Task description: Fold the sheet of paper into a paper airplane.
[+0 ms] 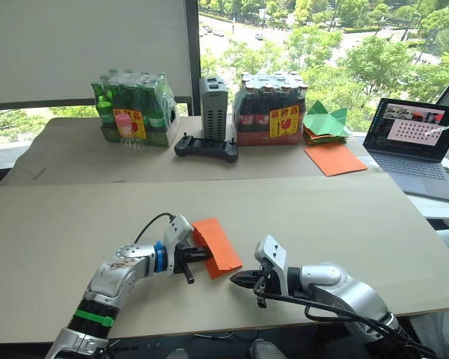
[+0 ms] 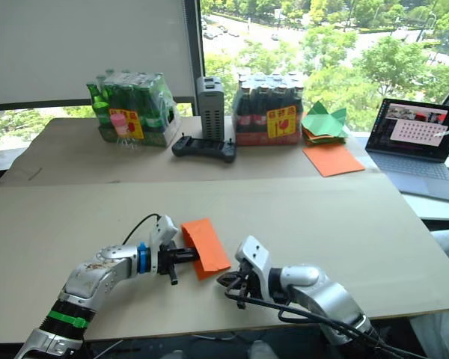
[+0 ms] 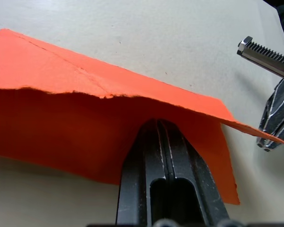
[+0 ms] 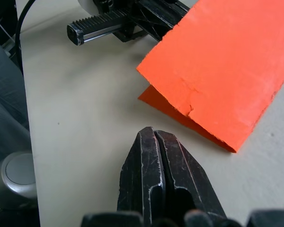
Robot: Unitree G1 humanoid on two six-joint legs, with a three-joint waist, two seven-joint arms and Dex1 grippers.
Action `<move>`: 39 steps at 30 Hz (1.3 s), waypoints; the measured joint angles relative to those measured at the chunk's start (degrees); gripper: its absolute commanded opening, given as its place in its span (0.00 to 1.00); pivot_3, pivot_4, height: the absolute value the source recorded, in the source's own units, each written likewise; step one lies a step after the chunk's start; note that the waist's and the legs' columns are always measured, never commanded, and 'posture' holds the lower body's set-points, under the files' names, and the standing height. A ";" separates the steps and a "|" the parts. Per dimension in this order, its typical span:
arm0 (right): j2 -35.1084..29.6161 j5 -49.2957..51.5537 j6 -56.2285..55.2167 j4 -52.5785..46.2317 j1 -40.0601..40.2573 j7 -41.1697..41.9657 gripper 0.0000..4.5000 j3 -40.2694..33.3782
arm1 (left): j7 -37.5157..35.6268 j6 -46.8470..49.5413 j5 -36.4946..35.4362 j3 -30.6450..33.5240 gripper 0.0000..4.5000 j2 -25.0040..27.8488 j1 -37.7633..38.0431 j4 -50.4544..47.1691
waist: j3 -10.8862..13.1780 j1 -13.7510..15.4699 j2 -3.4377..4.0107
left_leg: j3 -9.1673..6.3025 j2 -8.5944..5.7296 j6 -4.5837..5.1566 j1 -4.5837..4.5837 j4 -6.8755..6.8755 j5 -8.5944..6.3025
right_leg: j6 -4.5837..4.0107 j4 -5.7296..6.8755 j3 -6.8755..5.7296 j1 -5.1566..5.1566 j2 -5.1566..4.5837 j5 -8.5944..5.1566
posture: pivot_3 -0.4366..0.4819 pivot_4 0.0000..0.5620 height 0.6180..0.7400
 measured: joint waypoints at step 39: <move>11.17 1.30 -1.82 -1.21 4.30 -10.29 0.00 -6.39 | -0.45 0.31 0.22 0.46 0.01 0.51 0.04 -0.02 | 0.00 0.01 0.01 | -0.01 0.00 0.00 0.01 0.01 0.00 | -0.14 0.05 0.00 0.00 0.00 0.08 | 0.48 0.27 1.00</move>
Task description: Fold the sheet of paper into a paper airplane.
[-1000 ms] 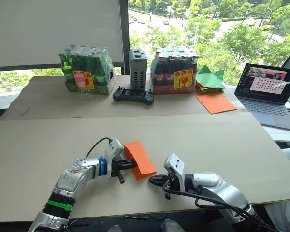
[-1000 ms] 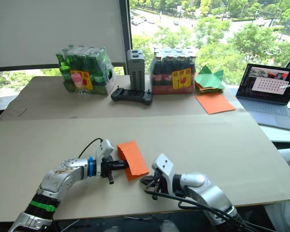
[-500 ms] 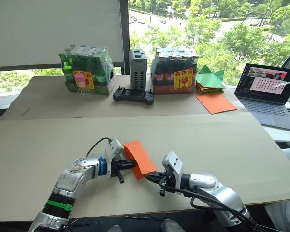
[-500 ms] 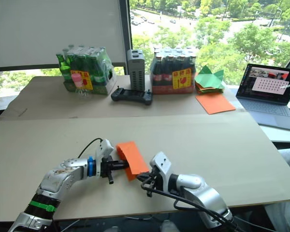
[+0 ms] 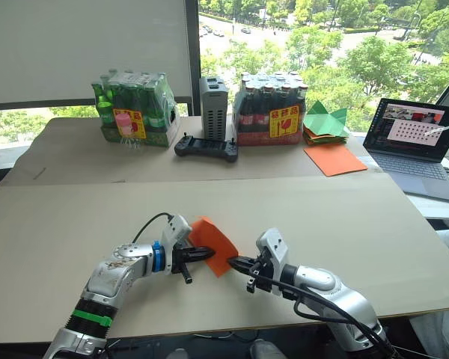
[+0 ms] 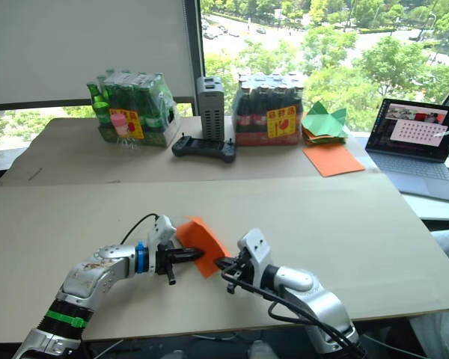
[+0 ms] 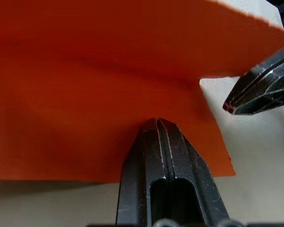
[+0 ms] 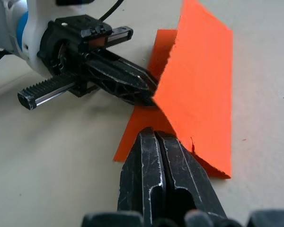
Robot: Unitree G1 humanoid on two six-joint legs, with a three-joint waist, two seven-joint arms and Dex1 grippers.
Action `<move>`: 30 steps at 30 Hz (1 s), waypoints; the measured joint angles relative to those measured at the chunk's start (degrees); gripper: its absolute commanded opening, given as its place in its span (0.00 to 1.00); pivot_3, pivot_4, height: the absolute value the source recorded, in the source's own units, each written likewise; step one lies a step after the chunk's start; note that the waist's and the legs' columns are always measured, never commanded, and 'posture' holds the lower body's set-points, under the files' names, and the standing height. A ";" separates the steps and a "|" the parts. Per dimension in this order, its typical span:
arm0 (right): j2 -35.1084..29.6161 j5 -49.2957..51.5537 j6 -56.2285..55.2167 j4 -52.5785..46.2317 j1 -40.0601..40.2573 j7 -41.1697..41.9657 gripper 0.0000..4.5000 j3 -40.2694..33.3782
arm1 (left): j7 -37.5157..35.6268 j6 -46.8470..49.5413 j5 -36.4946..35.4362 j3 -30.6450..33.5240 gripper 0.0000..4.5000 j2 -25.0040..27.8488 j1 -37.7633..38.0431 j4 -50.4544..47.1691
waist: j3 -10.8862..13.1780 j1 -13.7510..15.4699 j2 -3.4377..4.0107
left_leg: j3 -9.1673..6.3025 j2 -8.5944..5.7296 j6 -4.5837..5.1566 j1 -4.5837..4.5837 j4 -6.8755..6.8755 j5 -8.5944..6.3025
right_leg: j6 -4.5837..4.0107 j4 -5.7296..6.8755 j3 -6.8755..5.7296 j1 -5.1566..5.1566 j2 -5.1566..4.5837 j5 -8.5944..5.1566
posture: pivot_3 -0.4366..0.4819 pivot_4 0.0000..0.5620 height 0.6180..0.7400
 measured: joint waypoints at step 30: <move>4.97 -5.53 2.80 7.94 -4.93 -13.64 0.00 -4.16 | -0.23 -0.29 0.31 -0.12 0.01 0.07 0.08 -0.01 | -0.01 -0.01 0.01 | 0.01 0.00 0.00 0.05 0.00 0.00 | -0.05 0.03 0.01 0.03 0.00 0.03 | 0.48 0.27 1.00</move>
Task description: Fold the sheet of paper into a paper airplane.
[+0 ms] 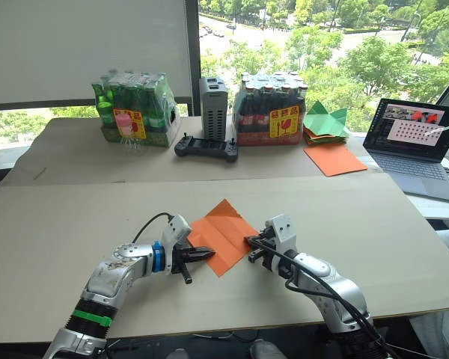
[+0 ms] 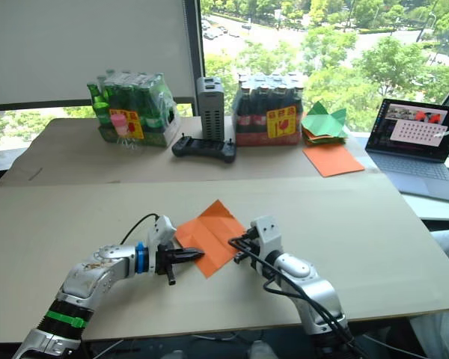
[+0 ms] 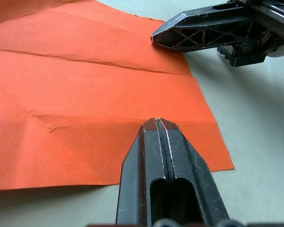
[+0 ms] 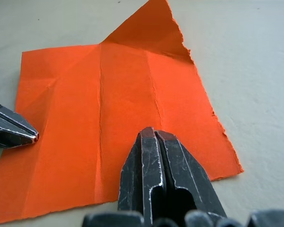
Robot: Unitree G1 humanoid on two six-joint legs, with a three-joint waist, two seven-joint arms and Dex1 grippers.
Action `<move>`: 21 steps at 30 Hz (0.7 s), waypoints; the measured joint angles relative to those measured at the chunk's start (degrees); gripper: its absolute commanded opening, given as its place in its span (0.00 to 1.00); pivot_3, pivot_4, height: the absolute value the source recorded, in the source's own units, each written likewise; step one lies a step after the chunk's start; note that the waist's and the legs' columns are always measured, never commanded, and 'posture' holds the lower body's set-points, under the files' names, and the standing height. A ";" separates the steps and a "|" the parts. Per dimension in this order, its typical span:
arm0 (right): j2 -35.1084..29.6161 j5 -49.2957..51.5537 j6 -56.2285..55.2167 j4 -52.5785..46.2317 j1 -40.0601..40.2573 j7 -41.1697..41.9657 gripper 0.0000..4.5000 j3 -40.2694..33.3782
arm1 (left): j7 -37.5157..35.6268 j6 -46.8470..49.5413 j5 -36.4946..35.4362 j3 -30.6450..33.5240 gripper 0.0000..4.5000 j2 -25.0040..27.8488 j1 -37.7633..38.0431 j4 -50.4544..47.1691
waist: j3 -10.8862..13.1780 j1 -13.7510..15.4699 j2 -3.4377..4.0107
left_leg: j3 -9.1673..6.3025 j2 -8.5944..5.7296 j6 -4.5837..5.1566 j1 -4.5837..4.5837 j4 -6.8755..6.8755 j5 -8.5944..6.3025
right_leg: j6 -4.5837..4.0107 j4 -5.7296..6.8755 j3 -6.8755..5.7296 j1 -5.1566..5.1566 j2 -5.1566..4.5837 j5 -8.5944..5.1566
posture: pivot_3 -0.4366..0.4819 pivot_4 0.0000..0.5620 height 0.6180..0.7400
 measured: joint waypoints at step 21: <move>-0.88 -6.13 -0.36 2.68 -4.46 3.46 0.00 5.89 | 9.63 15.21 -13.33 17.89 0.01 -1.95 3.50 -2.57 | -0.01 -0.57 -0.01 | -0.01 0.02 0.00 0.10 0.00 0.00 | -0.01 0.06 0.01 0.04 0.01 0.01 | 0.48 0.27 1.00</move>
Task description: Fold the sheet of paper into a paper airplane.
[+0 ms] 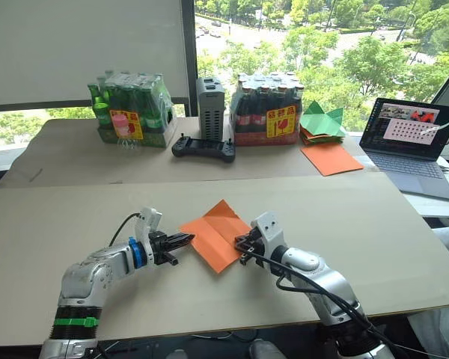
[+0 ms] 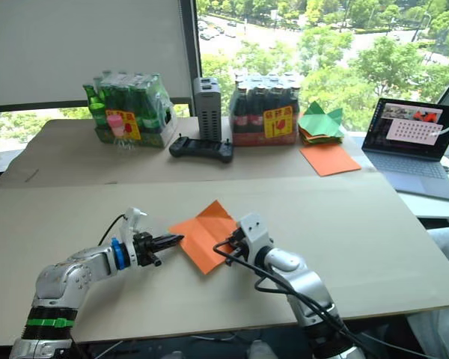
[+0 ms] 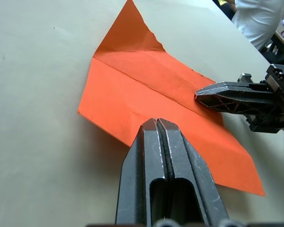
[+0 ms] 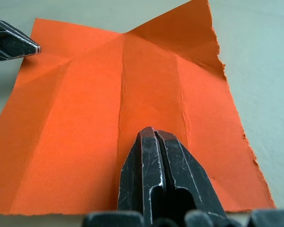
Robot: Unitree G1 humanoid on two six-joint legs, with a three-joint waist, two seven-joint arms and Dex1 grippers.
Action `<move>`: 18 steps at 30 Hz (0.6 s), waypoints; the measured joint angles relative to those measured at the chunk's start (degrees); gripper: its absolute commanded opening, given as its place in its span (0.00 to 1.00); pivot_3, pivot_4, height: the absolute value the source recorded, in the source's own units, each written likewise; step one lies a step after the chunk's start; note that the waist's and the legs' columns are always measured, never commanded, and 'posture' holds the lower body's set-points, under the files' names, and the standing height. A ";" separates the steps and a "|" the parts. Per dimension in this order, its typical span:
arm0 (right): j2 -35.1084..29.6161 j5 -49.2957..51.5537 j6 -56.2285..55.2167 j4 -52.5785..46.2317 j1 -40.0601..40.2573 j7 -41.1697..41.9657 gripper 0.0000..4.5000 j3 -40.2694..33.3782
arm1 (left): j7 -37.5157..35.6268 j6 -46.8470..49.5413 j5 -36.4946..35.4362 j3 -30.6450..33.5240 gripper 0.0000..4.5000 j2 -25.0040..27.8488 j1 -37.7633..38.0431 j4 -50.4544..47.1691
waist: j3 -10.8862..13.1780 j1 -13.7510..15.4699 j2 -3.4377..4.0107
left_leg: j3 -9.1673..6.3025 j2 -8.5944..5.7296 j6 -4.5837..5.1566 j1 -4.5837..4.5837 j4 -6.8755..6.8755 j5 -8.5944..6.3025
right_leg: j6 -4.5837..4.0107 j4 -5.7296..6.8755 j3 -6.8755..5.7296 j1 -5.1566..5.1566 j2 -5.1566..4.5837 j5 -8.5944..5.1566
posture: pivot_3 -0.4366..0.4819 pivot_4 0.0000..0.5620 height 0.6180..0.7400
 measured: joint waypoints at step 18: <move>0.06 -1.19 -0.18 1.42 -1.26 2.38 0.00 0.19 | 8.33 12.67 -16.45 10.95 0.33 -3.75 -0.95 0.54 | -0.03 0.03 -0.05 | 0.00 -0.01 0.00 0.05 0.00 0.00 | -0.01 0.01 0.00 0.03 0.00 0.01 | 0.48 0.27 1.00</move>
